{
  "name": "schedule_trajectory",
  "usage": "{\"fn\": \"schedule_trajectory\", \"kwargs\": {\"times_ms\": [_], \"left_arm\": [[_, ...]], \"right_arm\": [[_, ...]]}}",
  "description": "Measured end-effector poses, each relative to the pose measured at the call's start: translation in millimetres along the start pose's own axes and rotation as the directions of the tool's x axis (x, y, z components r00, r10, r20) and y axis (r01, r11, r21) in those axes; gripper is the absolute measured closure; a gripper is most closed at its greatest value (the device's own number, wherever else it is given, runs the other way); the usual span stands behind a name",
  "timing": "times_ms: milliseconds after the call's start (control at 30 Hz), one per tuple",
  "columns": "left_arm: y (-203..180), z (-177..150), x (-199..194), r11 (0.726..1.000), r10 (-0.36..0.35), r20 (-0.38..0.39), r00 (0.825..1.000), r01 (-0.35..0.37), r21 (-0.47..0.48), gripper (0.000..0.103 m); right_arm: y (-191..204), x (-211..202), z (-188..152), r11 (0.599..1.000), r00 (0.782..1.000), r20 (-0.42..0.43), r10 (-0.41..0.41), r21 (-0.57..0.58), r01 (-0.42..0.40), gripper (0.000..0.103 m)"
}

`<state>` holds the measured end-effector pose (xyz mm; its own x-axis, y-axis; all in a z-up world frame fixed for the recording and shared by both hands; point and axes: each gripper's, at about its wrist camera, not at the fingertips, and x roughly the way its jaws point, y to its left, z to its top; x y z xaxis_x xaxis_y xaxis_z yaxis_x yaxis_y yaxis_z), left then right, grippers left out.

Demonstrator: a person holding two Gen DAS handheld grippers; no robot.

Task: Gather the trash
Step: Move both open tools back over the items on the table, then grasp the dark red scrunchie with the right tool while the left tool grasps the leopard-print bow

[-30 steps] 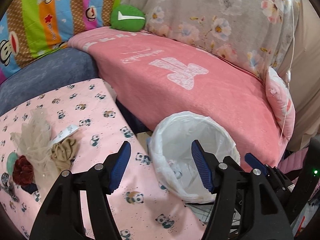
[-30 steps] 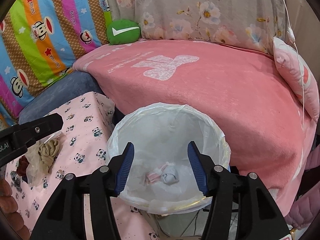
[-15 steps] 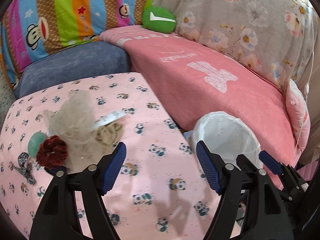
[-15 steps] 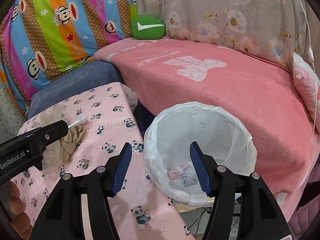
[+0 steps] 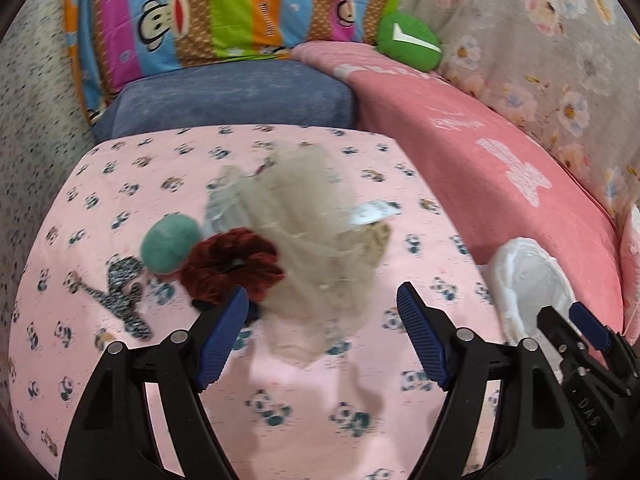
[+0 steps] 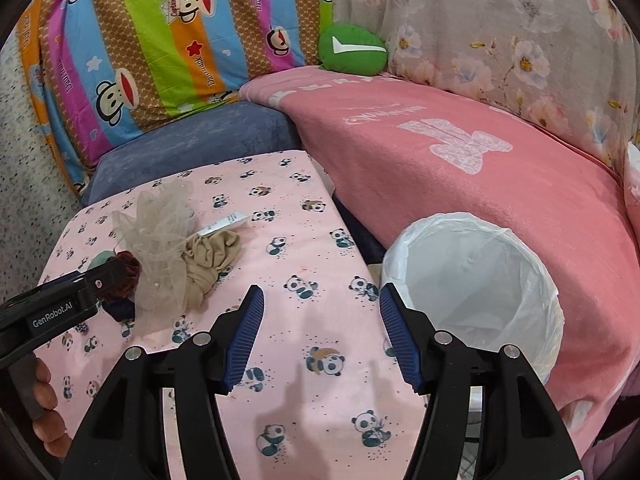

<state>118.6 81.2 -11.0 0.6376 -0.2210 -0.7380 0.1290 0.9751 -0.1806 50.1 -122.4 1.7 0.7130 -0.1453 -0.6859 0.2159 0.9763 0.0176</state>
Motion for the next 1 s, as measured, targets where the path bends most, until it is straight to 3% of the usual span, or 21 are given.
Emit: {"fn": "schedule_trajectory", "kwargs": {"times_ms": [567, 867, 1000], "left_arm": [[133.9, -11.7, 12.7, 0.965, 0.172, -0.051, 0.984, -0.179, -0.192, 0.03], [170.7, -14.1, 29.9, 0.953, 0.18, -0.092, 0.979, -0.197, -0.229, 0.031], [179.0, -17.1, 39.6, 0.954, 0.16, -0.117, 0.98, -0.184, -0.236, 0.04]], "right_arm": [[118.2, 26.9, 2.2, 0.98, 0.987, -0.065, 0.146, -0.128, -0.153, 0.044], [171.4, 56.7, 7.5, 0.963, 0.973, -0.112, 0.203, -0.155, -0.219, 0.044], [189.3, 73.7, 10.9, 0.96, 0.968, -0.137, 0.212, -0.157, -0.232, 0.045]]}}
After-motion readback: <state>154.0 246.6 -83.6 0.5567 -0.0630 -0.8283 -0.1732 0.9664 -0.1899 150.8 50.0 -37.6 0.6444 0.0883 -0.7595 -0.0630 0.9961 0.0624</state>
